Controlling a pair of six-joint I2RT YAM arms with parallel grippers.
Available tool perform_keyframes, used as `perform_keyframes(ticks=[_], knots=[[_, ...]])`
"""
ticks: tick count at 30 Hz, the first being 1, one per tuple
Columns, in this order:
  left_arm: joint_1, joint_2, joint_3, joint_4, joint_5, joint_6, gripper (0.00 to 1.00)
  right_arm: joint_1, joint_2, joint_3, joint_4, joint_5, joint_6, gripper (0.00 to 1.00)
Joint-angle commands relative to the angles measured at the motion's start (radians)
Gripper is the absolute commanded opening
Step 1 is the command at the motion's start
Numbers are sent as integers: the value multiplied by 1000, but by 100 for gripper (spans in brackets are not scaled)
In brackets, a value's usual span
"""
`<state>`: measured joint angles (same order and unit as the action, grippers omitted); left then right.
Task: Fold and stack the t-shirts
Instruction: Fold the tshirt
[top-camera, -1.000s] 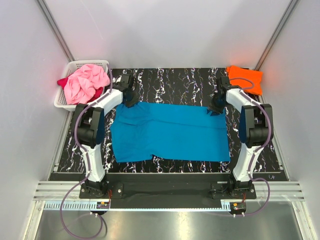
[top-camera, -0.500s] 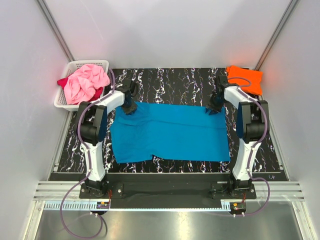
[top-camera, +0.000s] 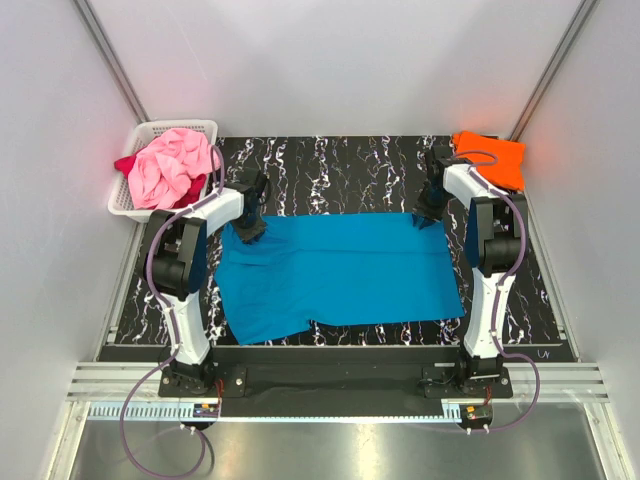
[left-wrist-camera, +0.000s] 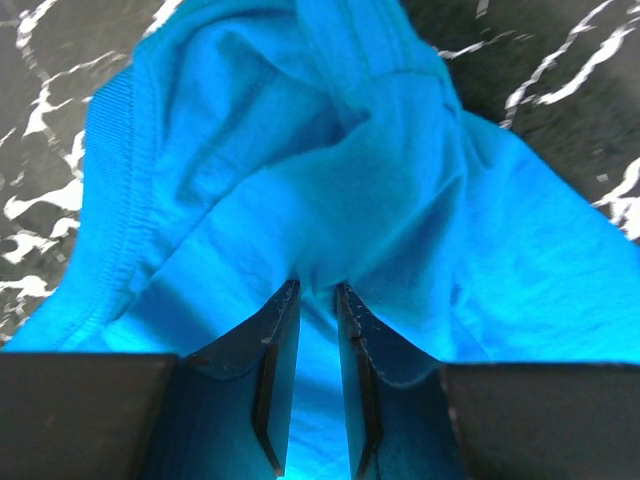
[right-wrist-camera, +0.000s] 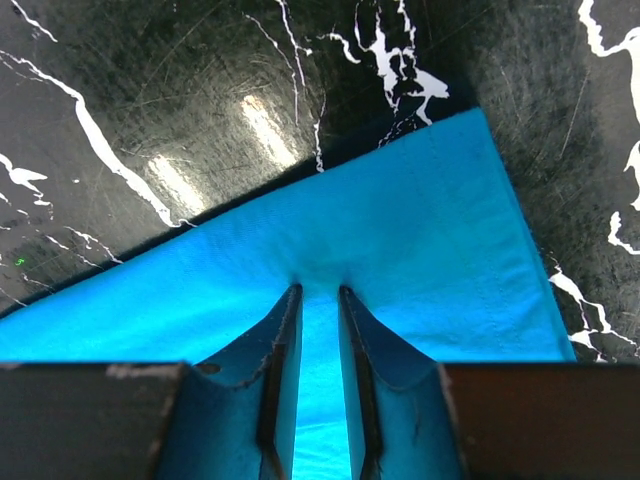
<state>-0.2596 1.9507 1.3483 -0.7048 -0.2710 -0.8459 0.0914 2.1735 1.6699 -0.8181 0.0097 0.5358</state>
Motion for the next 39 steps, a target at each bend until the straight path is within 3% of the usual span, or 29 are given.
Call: perform_keyframes(ticks=[1,8,19,32,39], knots=[[14,-49,-21,-59,-54,11,27,4,42,31,-50,68,6,27],[33,-93,-55,-73,-62,34,27,1,132,180,-147,189,-22,26],[56,-81,-86,-110,-82,22,27,-18,226,335,-242,239,-20,25],[57,-88,-104,-280,-260,-90,13,-33,288,499,-314,311,10,23],[59,-101,-83,-282,-217,-82,6,-33,286,522,-337,306,4,20]])
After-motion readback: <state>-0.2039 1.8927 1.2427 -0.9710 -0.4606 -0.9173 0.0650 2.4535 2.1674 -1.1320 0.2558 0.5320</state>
